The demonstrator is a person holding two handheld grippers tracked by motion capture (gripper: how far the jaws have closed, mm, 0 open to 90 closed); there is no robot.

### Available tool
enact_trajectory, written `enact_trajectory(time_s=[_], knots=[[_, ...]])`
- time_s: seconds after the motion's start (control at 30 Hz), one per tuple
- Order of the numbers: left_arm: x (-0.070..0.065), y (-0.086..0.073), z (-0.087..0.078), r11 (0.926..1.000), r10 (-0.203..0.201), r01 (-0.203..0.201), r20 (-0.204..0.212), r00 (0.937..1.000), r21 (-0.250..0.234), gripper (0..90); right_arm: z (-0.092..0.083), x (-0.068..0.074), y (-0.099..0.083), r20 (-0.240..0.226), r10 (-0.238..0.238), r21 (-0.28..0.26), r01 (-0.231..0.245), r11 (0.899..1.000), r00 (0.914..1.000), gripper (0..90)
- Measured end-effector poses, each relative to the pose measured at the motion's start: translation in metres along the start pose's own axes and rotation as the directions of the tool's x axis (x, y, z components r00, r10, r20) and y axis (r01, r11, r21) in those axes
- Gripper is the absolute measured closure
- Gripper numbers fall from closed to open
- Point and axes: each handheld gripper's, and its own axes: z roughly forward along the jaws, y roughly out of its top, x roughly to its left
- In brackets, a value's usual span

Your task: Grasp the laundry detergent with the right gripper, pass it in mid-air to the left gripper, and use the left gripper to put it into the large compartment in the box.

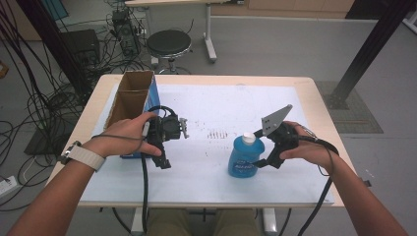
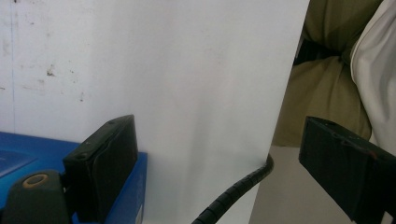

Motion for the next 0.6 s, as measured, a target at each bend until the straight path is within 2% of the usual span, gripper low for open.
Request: enact_trajectory(time_s=[0.6], knots=[[0.0013, -0.0002, 0.0007, 1.0000, -0.001, 0.001, -0.001, 1.0000, -0.006, 12.2, 0.0021, -0.0004, -0.0019, -0.001, 0.007, -0.012, -0.007, 1.000, 1.0000, 4.8]])
